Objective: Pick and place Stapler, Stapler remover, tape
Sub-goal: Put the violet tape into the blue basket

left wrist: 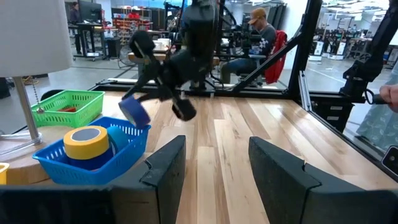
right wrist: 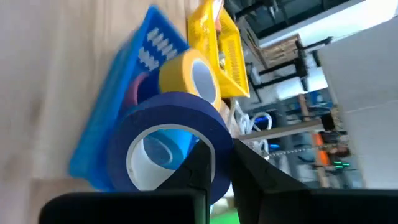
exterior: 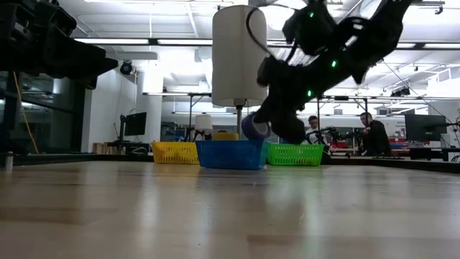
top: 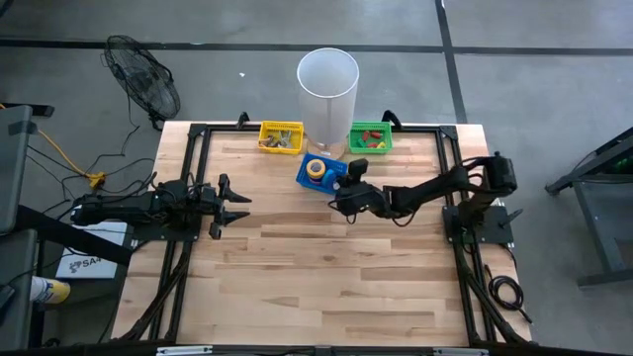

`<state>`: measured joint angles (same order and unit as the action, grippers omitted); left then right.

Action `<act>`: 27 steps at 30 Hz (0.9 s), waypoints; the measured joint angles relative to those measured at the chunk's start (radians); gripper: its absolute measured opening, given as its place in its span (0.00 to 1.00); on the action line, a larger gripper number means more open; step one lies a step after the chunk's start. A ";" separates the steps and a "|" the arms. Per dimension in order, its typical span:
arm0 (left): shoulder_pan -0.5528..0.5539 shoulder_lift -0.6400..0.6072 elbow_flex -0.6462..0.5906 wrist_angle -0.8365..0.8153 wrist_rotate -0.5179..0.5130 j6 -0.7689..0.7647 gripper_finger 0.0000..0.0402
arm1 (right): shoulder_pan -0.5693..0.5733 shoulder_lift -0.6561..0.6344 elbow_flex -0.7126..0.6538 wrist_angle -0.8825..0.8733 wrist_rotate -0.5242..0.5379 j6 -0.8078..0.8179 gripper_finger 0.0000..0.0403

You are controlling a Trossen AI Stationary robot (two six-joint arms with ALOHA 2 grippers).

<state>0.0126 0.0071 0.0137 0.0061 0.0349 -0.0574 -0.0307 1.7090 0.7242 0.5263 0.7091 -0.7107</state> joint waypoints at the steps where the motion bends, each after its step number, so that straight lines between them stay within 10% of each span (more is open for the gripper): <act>1: 0.000 0.000 0.000 0.000 0.000 0.000 0.43 | -0.003 0.015 0.000 0.006 0.011 -0.026 0.07; 8: 0.000 0.000 0.000 0.000 0.000 0.000 0.43 | -0.005 0.097 0.000 0.157 0.104 -0.198 0.07; 27: 0.000 0.000 0.000 0.000 -0.001 0.000 0.43 | -0.088 0.102 0.000 0.167 -0.055 -0.290 0.21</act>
<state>0.0124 0.0071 0.0135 0.0059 0.0341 -0.0574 -0.1188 1.8114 0.7246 0.6930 0.6536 -1.0009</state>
